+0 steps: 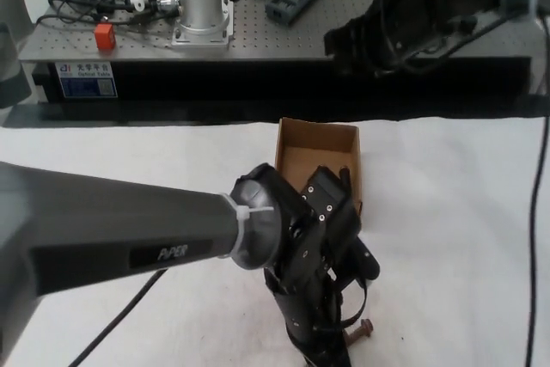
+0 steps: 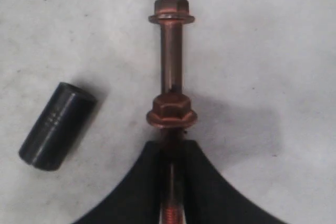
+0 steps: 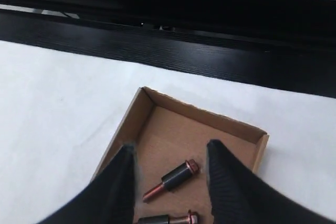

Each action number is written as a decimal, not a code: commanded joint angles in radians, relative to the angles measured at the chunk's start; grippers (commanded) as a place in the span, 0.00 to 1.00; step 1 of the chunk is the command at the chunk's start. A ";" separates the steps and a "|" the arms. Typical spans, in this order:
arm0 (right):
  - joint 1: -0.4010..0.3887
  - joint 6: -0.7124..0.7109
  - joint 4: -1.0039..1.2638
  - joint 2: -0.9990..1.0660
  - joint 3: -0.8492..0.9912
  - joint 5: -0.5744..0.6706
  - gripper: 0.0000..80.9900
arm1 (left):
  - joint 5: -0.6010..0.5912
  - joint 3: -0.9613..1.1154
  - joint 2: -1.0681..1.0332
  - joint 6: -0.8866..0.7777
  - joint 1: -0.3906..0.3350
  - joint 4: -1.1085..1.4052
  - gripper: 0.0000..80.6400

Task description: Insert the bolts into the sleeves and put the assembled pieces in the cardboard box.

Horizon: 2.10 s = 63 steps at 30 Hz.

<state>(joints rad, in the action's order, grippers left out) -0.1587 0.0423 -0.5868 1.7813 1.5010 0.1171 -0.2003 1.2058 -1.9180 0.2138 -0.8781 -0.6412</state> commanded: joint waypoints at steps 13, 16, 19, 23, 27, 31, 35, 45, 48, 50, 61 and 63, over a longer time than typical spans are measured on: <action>-0.116 -0.036 -0.102 -0.080 -0.313 0.043 0.38 | 0.130 -0.290 0.542 -0.263 0.121 0.046 0.01; -0.157 -0.036 -0.104 -0.014 -0.307 0.028 0.38 | 0.130 -0.368 0.632 -0.317 0.142 0.083 0.01; -0.189 -0.114 -0.138 0.028 -0.309 0.036 0.38 | 0.130 -0.412 0.697 -0.326 0.156 0.082 0.01; -0.243 -0.437 -0.213 0.031 -0.311 0.023 0.39 | 0.130 -0.449 0.741 -0.326 0.157 0.081 0.01; -0.281 -0.472 -0.217 0.042 -0.311 0.020 0.39 | 0.130 -0.453 0.747 -0.326 0.157 0.066 0.01; -0.308 -0.514 -0.264 0.066 -0.311 0.013 0.39 | 0.130 -0.453 0.747 -0.325 0.157 0.067 0.01; -0.321 -0.517 -0.271 0.093 -0.311 -0.061 0.39 | 0.137 -0.453 0.747 -0.318 0.157 0.067 0.01; -0.321 -0.515 -0.262 0.133 -0.311 -0.061 0.15 | 0.137 -0.453 0.747 -0.316 0.157 0.067 0.01; -0.321 -0.467 -0.239 0.126 -0.311 -0.061 0.02 | 0.137 -0.453 0.747 -0.316 0.157 0.067 0.01; -0.318 -0.434 -0.216 0.107 -0.311 -0.058 0.04 | 0.135 -0.453 0.749 -0.316 0.157 0.070 0.01; -0.141 -0.297 -0.117 -0.348 -0.559 0.181 0.04 | -0.224 -0.542 0.790 -0.496 0.157 0.542 0.01; -0.101 -0.261 -0.069 -0.483 -0.666 0.241 0.04 | -0.303 -0.583 0.790 -0.578 0.157 0.718 0.01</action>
<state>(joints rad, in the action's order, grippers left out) -0.3134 -0.2917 -0.7173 1.4868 0.9703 0.2323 -0.3266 0.6860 -1.1415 -0.2064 -0.7247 -0.2667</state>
